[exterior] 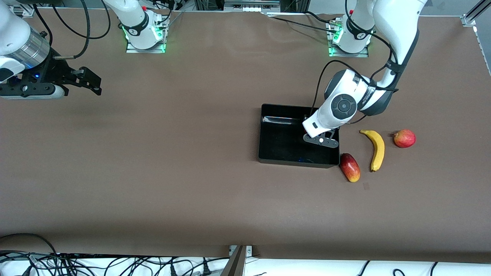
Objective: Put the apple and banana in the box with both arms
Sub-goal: 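Lower the red apple into the box and open the left gripper, then move the left gripper to the yellow banana and grasp it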
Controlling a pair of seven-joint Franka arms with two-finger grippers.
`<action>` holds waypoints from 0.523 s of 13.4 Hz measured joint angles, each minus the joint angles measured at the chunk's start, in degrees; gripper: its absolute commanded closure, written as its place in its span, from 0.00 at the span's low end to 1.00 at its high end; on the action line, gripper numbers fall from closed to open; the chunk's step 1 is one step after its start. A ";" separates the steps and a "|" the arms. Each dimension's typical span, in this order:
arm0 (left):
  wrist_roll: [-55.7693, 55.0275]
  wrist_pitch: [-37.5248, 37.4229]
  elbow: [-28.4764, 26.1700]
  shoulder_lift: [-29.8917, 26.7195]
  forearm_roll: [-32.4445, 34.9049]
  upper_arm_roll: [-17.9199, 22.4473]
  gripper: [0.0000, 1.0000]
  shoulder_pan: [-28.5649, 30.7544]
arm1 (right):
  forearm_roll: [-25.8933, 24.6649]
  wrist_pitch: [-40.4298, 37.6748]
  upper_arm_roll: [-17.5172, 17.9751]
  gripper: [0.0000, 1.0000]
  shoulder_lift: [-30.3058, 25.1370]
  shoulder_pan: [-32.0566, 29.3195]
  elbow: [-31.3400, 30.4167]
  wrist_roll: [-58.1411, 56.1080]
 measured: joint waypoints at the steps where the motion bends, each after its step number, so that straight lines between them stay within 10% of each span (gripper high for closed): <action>1: -0.03 -4.55 2.09 -1.21 0.05 0.19 0.00 0.15 | -0.02 0.00 -0.01 0.00 0.02 -0.04 0.00 0.00; 7: 1.63 -21.13 14.56 -2.64 13.03 2.19 0.00 7.35 | -0.04 0.00 -0.02 0.00 0.07 -0.12 0.01 0.00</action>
